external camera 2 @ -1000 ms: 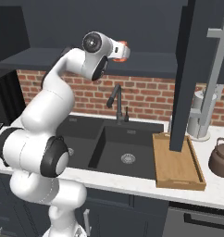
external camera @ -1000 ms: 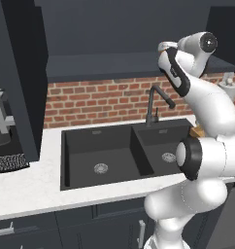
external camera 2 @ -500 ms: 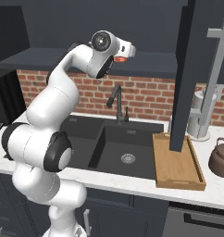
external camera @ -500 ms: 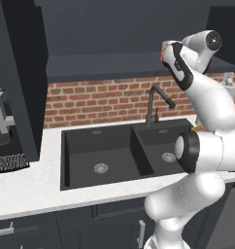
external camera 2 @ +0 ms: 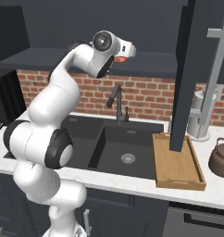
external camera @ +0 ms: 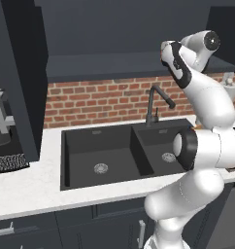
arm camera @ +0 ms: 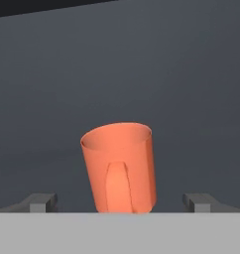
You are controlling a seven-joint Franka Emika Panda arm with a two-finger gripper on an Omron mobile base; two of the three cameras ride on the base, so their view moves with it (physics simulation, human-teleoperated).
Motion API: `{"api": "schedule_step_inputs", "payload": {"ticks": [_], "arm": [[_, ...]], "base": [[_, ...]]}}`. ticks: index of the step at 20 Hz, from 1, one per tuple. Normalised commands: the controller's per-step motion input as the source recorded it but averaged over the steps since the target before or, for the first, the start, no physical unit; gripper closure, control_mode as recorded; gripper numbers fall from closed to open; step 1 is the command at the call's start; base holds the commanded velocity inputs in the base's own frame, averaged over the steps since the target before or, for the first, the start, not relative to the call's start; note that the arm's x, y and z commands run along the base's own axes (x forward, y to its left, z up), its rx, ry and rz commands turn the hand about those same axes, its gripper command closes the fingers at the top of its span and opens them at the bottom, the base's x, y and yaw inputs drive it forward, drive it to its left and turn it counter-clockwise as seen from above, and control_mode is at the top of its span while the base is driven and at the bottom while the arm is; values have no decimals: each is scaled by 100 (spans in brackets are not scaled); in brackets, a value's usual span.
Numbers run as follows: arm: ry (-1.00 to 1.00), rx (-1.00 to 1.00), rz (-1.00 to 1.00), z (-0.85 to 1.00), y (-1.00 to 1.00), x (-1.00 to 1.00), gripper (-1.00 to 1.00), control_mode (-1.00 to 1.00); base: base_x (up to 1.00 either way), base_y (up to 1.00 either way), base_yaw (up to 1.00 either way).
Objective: Pick the kettle from the counter and place it on the tray. Then pick the mug from the cabinet and place it on the tray. Then close the cabinet doors.
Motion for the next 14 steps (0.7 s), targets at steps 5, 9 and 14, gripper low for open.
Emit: {"api": "schedule_step_inputs", "payload": {"ticks": [5, 9, 14], "arm": [[0, 0, 0, 0, 0, 16, -100, -100], [0, 0, 1, 0, 0, 12, -100, -100], [0, 0, 1, -4, 0, 11, -100, -100]], "base": [[0, 0, 0], [0, 0, 0], [0, 0, 0]]}}
